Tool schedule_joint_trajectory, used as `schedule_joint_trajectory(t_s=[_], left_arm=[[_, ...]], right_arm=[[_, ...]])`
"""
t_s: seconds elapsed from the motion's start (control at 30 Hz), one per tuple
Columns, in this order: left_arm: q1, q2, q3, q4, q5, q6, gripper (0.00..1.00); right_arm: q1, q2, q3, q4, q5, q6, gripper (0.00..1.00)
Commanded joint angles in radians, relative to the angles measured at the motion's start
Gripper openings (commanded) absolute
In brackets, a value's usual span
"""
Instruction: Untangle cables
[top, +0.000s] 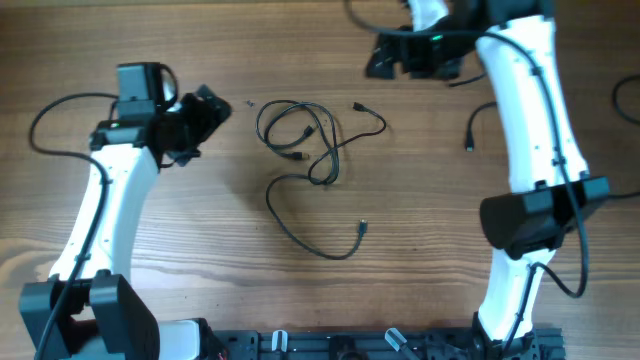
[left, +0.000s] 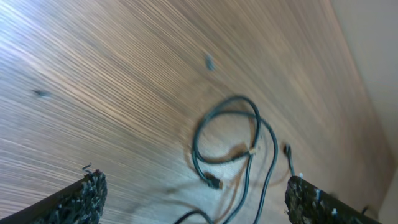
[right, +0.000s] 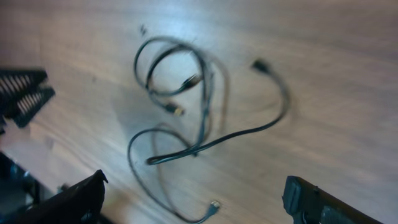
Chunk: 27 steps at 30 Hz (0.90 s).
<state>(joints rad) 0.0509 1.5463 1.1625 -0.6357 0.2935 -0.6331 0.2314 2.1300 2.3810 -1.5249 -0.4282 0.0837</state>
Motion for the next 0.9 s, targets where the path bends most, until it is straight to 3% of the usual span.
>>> schedule_joint_trajectory(t_s=[0.0,0.13,0.4,0.6,0.73,0.87], left_arm=[[0.097,-0.005,0.003,-0.001,0.013,-0.037,0.93],[0.110,-0.005,0.003,0.003,0.013,-0.078,0.96],[0.110,-0.005,0.003,0.014,0.009,-0.078,0.99],[0.110,-0.005,0.003,0.014,0.008,-0.078,0.99],[0.110,-0.005,0.003,0.014,0.008,-0.078,0.99],[0.110,-0.005,0.003,0.014,0.008,-0.078,0.99]], right_arm=[[0.124,0.019,-0.093,0.031,0.044,0.069,0.89],[0.257,0.020,-0.178,0.072,0.050,-0.200,0.80],[0.356,0.020,-0.305,0.076,0.054,-0.611,0.80],[0.357,0.021,-0.410,0.172,0.055,-0.686,0.80],[0.357,0.021,-0.472,0.245,0.055,-0.716,0.67],[0.357,0.021,-0.517,0.269,0.055,-0.717,0.62]])
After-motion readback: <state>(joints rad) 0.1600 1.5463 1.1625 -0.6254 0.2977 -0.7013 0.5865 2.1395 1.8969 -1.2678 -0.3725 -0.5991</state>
